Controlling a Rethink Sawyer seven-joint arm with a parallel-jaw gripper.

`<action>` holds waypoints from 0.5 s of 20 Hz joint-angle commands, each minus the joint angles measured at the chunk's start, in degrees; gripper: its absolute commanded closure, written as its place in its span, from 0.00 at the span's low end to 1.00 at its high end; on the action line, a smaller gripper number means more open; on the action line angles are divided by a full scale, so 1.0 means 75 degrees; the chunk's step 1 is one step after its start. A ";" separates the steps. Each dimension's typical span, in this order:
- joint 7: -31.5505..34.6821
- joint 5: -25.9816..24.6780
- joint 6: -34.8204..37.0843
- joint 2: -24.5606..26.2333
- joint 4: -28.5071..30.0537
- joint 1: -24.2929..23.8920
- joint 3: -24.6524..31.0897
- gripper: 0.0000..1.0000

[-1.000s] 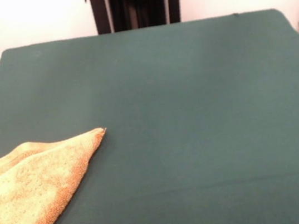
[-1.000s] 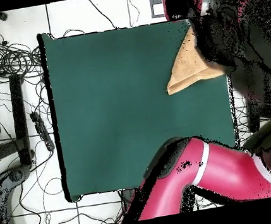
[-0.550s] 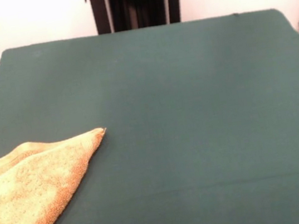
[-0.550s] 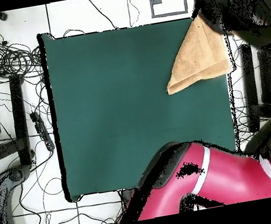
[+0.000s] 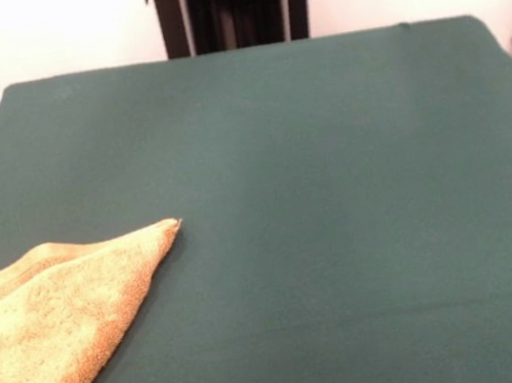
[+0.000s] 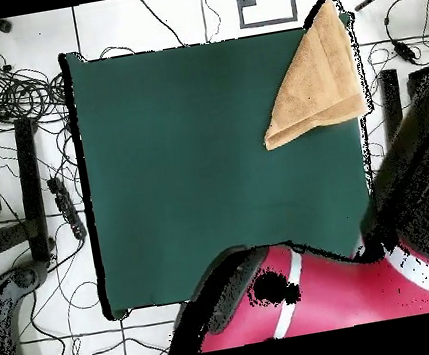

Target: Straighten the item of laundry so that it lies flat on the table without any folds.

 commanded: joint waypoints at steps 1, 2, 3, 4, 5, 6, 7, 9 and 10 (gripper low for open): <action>0.0691 0.1571 -0.0153 0.0105 0.2623 0.0557 -0.2087 1.00; 0.0740 0.2086 -0.0099 0.0272 0.2516 0.0515 -0.2741 1.00; 0.0750 0.2606 -0.0138 0.0427 0.2438 0.0454 -0.3309 1.00; 0.0761 0.3232 -0.0259 0.0605 0.2377 0.0382 -0.3898 1.00; 0.0741 0.3656 -0.0434 0.0743 0.2347 0.0329 -0.4249 1.00; 0.0742 0.4213 -0.0634 0.0900 0.2307 0.0263 -0.4711 1.00; 0.0757 0.4727 -0.0813 0.1030 0.2261 0.0192 -0.5179 1.00; 0.0695 0.5779 -0.1128 0.1244 0.2140 0.0004 -0.6275 1.00; 0.0602 0.6360 -0.1183 0.1337 0.2081 -0.0123 -0.6886 1.00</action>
